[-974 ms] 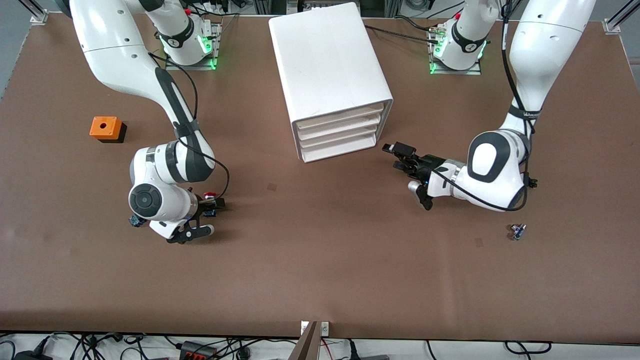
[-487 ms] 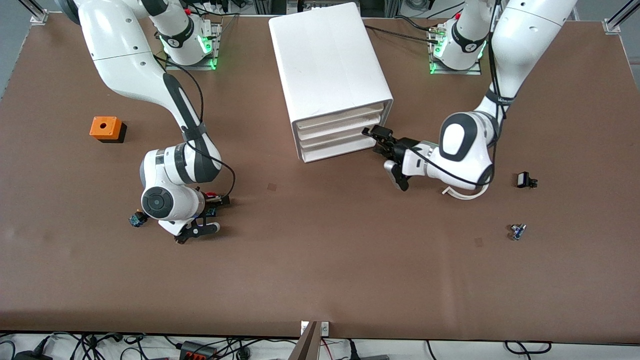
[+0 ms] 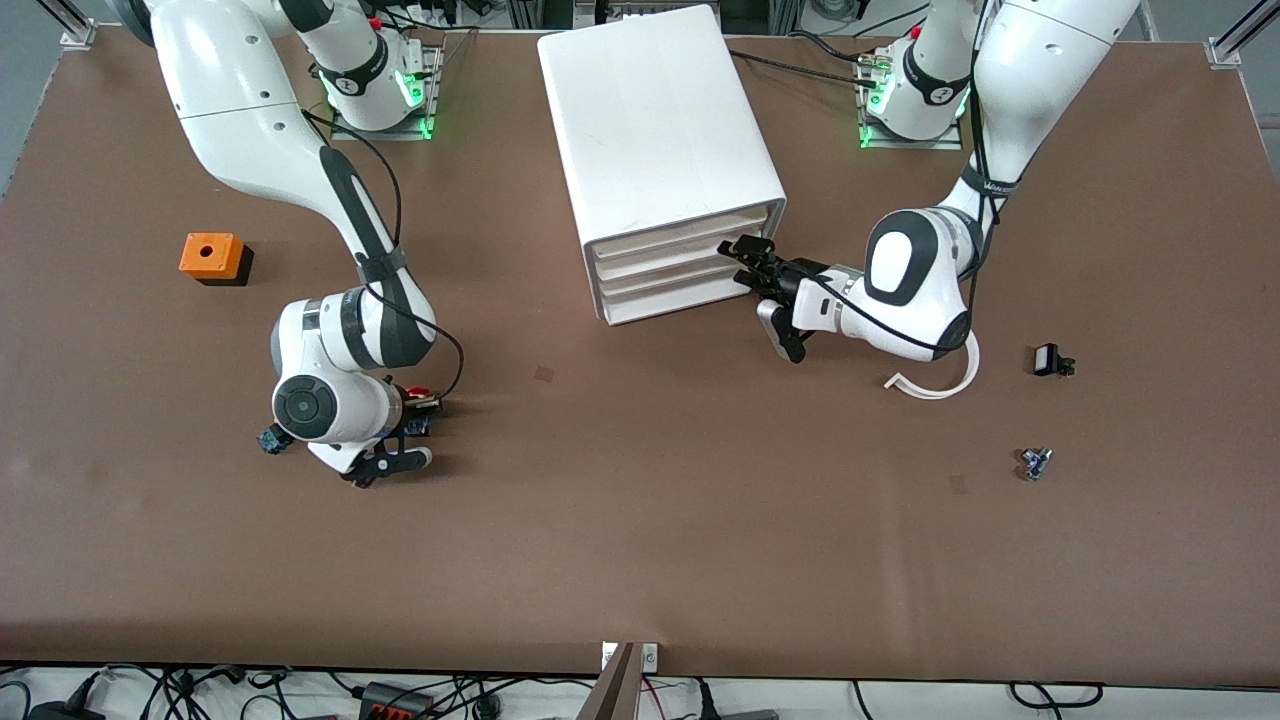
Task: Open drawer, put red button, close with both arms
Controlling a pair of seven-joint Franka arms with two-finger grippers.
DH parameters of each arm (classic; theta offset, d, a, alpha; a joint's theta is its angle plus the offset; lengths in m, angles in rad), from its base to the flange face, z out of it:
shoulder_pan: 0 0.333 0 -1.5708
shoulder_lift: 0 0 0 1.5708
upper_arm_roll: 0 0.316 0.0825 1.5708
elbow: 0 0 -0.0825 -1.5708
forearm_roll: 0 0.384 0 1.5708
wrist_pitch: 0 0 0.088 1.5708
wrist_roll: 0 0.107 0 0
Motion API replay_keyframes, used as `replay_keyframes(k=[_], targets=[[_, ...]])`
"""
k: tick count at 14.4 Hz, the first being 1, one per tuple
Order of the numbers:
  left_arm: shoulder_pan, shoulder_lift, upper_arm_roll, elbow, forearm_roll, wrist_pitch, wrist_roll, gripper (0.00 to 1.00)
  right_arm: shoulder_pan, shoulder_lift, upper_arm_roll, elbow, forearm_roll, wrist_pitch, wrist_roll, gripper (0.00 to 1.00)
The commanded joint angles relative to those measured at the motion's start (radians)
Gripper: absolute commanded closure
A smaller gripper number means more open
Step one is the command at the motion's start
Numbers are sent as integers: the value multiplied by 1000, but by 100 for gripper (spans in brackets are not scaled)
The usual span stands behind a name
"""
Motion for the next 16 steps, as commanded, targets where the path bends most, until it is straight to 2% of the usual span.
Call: replay_keyframes(k=[1,3,4,6,9,14,16], targets=[[2,-23,-7,-34,-30,20,46,69,0,-28,-3,60,15,-44,-8,100],[2,-22,-7,-30,-30,18,48,91,6,-57,0,103,13,-64,-11,100],[2,-17,-6,-23,-28,20,48,95,9,-61,4,132,15,-66,-16,100],[8,-5,-4,7,-27,21,49,97,41,-63,27,212,13,-80,-14,100],[19,20,8,71,-15,21,49,97,73,-54,60,324,16,-179,-4,100],[25,134,54,245,34,20,49,96,179,-65,70,358,13,-185,0,100],[33,150,56,273,36,21,49,95,231,-63,69,385,13,-175,1,100]])
